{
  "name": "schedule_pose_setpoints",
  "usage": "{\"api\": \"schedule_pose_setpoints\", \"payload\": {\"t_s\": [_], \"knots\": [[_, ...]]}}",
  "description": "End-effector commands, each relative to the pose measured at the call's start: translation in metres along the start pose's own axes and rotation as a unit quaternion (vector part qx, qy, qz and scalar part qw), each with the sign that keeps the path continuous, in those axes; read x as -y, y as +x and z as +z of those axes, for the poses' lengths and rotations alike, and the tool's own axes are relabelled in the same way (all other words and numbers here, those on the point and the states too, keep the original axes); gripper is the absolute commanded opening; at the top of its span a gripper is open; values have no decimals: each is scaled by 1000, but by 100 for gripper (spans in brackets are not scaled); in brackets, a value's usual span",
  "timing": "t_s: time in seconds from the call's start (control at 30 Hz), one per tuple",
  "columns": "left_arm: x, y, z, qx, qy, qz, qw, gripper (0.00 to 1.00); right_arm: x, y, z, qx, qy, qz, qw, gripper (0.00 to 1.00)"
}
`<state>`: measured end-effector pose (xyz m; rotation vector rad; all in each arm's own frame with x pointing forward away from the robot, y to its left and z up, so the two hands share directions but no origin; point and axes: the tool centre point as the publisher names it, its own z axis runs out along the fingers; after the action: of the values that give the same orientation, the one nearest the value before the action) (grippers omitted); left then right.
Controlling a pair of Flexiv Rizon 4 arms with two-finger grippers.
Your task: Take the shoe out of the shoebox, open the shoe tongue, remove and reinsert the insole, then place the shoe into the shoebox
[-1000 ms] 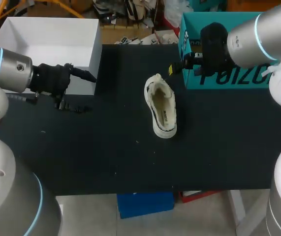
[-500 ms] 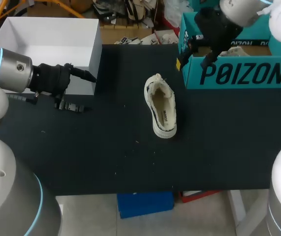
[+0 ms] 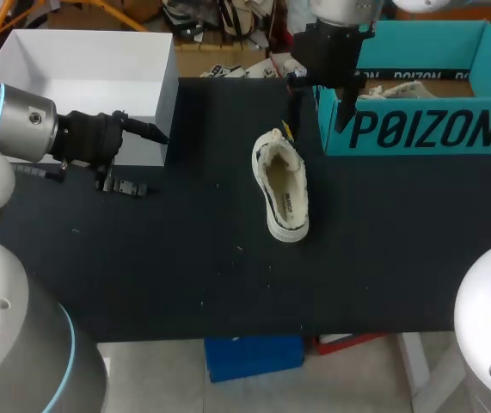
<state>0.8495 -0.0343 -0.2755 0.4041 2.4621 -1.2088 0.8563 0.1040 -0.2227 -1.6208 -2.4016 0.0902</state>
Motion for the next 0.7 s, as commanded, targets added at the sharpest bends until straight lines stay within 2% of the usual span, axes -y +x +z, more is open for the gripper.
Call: {"api": "schedule_pose_setpoints", "payload": {"t_s": [0.03,0.07,0.7], "knots": [[-1,1,1,2,-1,1,1000,100,-4,7,2,21,257,11,966,100],[-1,1,1,2,-1,1,1000,100,-4,7,3,22,249,16,968,100],[-1,1,1,2,-1,1,1000,100,-4,7,3,22,249,16,968,100]]}}
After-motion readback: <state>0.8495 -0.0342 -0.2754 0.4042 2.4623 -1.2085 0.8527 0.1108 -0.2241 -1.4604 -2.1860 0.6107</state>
